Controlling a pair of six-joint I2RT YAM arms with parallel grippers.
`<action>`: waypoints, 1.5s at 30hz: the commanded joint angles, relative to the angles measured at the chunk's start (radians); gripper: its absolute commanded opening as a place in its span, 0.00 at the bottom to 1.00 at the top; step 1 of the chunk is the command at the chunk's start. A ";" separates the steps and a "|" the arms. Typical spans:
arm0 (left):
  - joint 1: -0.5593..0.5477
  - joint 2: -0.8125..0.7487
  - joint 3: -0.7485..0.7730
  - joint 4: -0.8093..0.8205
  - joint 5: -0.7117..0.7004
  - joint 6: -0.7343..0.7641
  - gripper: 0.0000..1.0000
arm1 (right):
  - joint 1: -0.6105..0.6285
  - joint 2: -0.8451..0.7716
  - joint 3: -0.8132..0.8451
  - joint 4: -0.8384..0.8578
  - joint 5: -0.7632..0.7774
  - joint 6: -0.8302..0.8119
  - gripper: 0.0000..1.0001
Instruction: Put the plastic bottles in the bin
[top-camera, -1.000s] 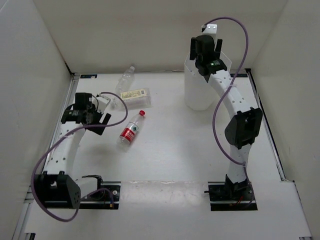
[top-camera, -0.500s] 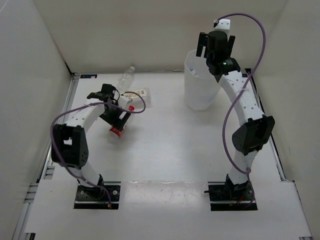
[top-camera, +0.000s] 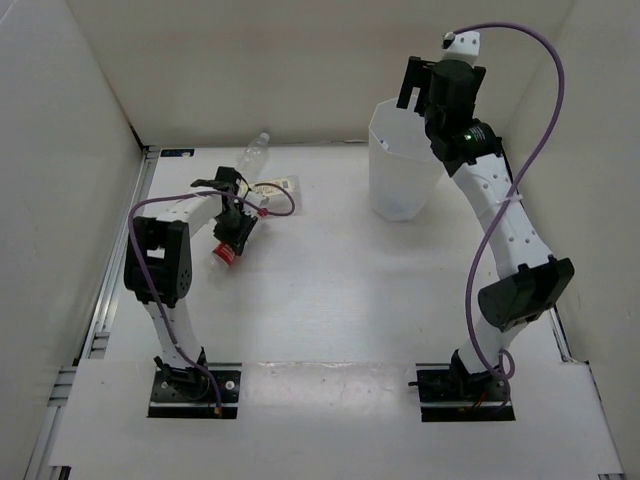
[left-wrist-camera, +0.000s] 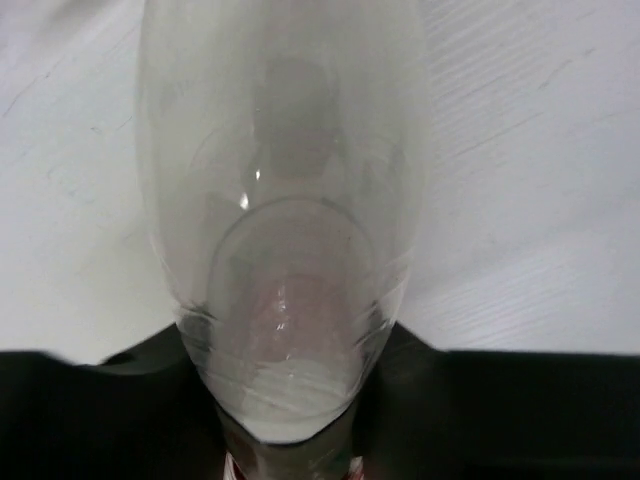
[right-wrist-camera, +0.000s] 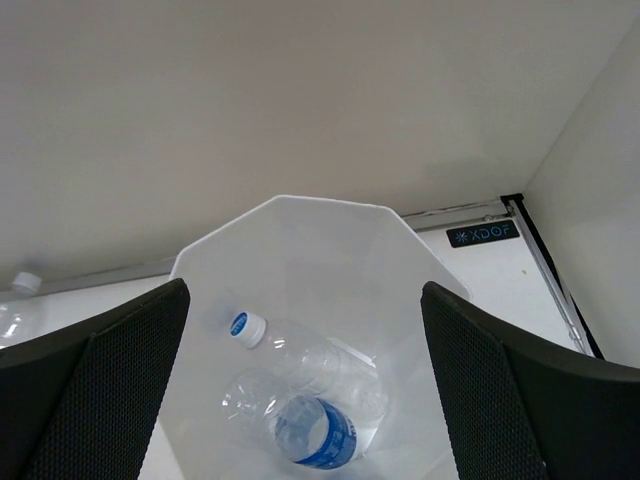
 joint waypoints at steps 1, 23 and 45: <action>-0.008 -0.116 0.018 0.002 0.040 -0.002 0.10 | 0.011 -0.096 -0.017 0.025 -0.008 0.032 1.00; -0.408 0.025 1.070 0.369 -0.059 -0.090 0.10 | -0.187 -0.320 -0.302 -0.229 0.047 0.176 1.00; -0.582 0.367 1.064 1.158 -0.031 -0.254 0.20 | -0.210 -0.590 -0.681 -0.279 0.053 0.227 1.00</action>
